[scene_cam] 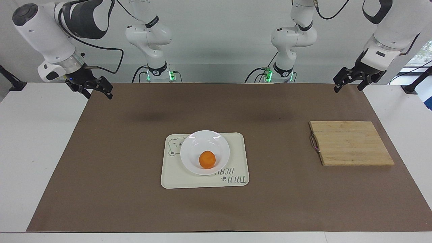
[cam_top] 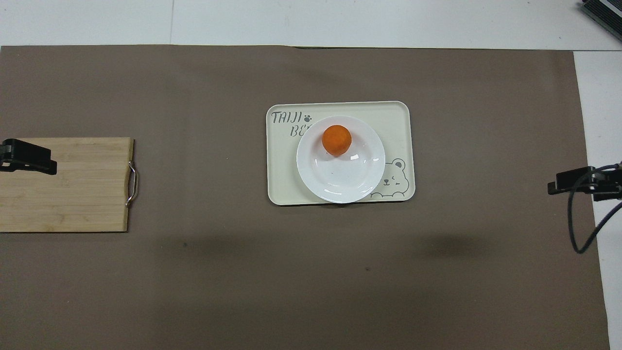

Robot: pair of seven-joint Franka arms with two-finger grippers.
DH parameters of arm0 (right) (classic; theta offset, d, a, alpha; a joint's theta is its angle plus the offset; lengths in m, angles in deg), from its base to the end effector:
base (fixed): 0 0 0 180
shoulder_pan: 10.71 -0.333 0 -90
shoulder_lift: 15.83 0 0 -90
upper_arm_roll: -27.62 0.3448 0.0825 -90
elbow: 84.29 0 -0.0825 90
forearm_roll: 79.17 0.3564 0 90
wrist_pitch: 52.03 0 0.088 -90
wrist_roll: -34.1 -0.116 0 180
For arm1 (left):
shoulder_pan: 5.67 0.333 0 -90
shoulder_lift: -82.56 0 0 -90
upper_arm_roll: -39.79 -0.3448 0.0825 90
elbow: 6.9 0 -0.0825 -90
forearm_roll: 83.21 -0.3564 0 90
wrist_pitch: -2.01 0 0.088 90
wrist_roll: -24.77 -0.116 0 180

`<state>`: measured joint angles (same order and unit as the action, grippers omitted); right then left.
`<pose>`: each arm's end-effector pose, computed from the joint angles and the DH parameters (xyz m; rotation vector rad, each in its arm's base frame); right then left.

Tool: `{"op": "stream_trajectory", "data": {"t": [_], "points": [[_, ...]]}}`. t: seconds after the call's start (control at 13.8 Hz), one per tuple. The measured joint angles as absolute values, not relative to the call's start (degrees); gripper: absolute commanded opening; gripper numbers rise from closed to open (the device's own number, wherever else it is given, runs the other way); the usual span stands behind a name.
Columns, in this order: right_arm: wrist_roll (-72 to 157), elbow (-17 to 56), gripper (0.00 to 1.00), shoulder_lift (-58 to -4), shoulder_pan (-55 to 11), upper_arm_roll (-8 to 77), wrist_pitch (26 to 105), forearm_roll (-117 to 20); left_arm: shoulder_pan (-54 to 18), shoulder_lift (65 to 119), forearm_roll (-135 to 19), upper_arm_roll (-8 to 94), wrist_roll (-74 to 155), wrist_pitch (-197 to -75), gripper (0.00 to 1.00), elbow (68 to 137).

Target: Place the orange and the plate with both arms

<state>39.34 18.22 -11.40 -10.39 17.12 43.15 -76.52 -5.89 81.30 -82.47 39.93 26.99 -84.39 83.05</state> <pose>0.4938 -0.0928 0.5939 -3.0702 0.1565 0.0662 0.5126 -0.0048 0.6507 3.1286 0.0499 -0.0630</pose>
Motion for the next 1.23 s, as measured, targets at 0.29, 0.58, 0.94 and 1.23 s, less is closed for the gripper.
{"op": "stream_trajectory", "data": {"t": [0.29,0.58,0.94,1.23], "points": [[39.34,10.03,1.00,-10.55,-11.62,18.67,38.83,-78.22,-5.89,81.30,-82.47,39.93,26.99,-84.39,1.00,83.05],[39.34,3.69,1.00,-9.69,-11.90,19.87,32.58,-78.99,-5.89,81.30,-82.47,39.93,26.99,-84.39,1.00,83.05],[39.34,4.45,1.00,-9.40,-11.90,21.15,31.60,-80.25,-5.89,81.30,-82.47,39.93,26.99,-84.39,1.00,83.05],[38.33,5.68,1.00,-9.31,-11.90,21.57,31.65,-80.25,-5.89,81.30,-82.47,39.93,26.99,-84.39,1.00,83.05]]}}
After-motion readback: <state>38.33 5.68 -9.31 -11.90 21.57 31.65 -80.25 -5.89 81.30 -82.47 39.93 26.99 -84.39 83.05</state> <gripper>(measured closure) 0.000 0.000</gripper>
